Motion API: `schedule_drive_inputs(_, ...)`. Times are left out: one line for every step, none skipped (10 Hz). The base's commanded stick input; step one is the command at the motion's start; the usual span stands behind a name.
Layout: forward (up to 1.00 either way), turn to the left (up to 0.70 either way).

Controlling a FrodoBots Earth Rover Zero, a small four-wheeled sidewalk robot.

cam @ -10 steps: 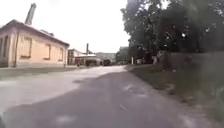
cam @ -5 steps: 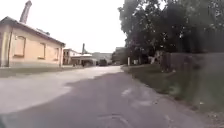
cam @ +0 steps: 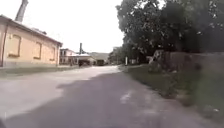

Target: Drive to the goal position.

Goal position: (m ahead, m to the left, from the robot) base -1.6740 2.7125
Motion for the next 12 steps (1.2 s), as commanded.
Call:
schedule_drive_inputs(0.70, 0.00)
schedule_drive_inputs(0.70, 0.00)
schedule_drive_inputs(0.70, 0.00)
schedule_drive_inputs(0.70, 0.00)
schedule_drive_inputs(0.70, 0.00)
schedule_drive_inputs(0.70, 0.00)
schedule_drive_inputs(0.70, 0.00)
schedule_drive_inputs(0.70, 0.00)
schedule_drive_inputs(0.70, 0.00)
schedule_drive_inputs(0.70, 0.00)
schedule_drive_inputs(0.70, 0.00)
schedule_drive_inputs(0.70, 0.00)
